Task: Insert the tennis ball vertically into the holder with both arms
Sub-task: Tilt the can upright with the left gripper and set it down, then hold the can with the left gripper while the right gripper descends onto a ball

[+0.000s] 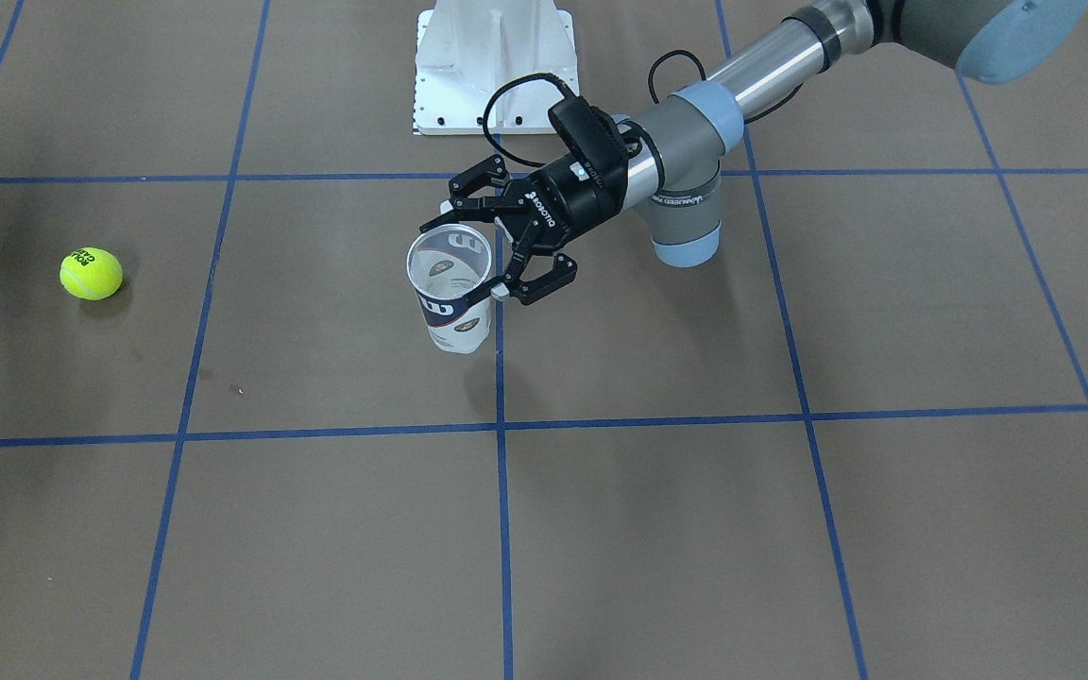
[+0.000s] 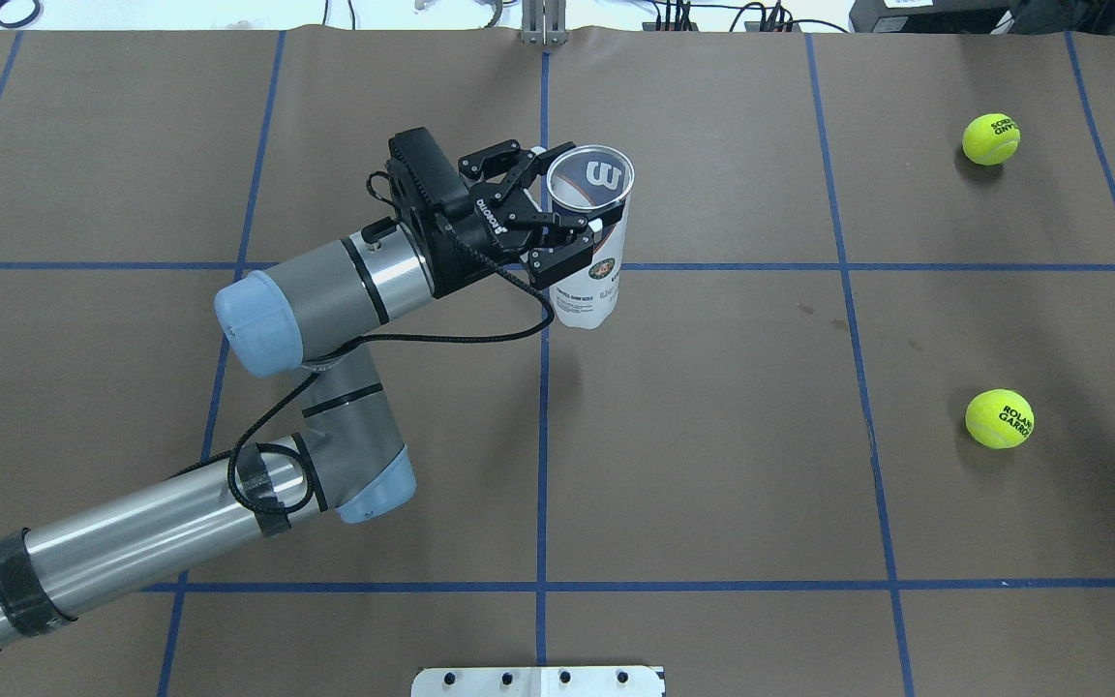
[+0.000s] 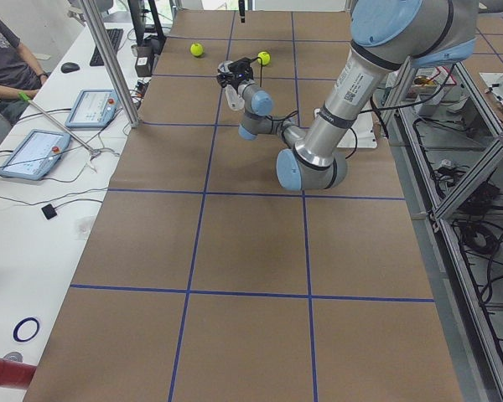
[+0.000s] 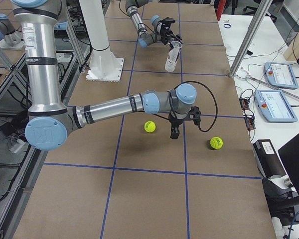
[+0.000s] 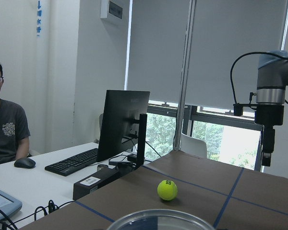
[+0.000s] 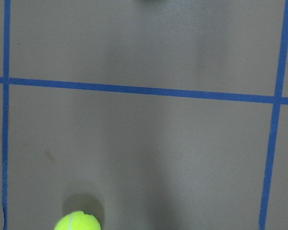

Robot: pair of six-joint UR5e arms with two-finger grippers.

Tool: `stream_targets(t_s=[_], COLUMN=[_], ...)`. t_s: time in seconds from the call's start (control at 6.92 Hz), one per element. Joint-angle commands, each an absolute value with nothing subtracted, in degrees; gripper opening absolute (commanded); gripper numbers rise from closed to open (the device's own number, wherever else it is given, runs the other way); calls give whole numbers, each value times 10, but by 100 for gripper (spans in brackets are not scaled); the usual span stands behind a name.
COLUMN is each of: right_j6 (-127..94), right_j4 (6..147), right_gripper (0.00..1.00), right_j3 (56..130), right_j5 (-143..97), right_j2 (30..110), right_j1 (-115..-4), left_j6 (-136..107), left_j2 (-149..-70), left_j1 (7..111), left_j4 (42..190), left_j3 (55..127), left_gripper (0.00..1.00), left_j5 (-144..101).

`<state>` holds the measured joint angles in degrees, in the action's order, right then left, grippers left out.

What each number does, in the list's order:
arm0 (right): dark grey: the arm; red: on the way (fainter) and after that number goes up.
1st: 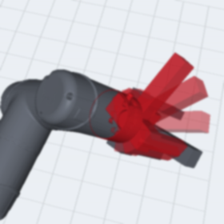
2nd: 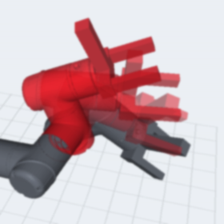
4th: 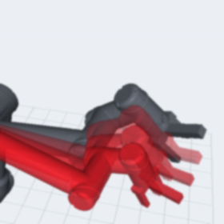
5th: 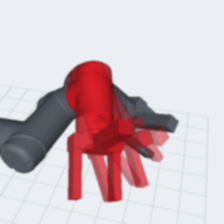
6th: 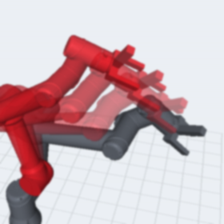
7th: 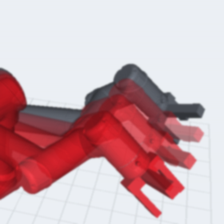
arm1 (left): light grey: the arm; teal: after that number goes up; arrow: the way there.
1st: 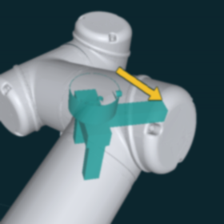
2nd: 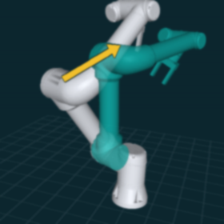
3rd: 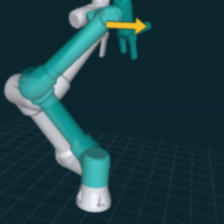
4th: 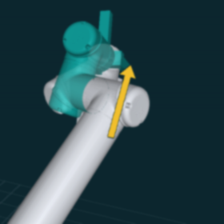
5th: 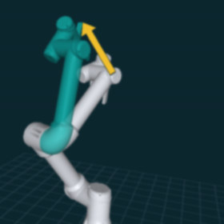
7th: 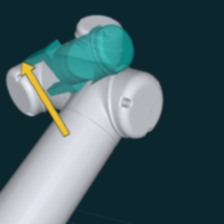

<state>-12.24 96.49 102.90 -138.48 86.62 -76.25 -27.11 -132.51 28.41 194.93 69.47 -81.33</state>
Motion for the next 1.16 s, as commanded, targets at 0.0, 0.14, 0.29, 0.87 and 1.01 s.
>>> stream_targets(t_s=[0.0,0.14,0.29,0.87,1.01], right_j6=[-135,-135,-136,-147,-147], right_j4=[964,965,964,964,964], right_gripper=[99,99,99,99,99], right_j3=[1063,1075,1079,1079,1079], right_j5=[-1382,-1381,-1381,-1378,-1378], right_j2=[865,864,864,861,861], right_j1=[-732,-724,-719,-708,-705], left_j6=[-266,-264,-241,-181,-182], left_j2=[-1304,-1296,-1296,-1295,-1295], left_j1=[274,274,273,272,271], left_j4=[2023,2035,2036,2037,2035], left_j3=[677,676,676,659,659], left_gripper=[65,66,66,65,66], left_j5=[-800,-797,-797,-797,-797])
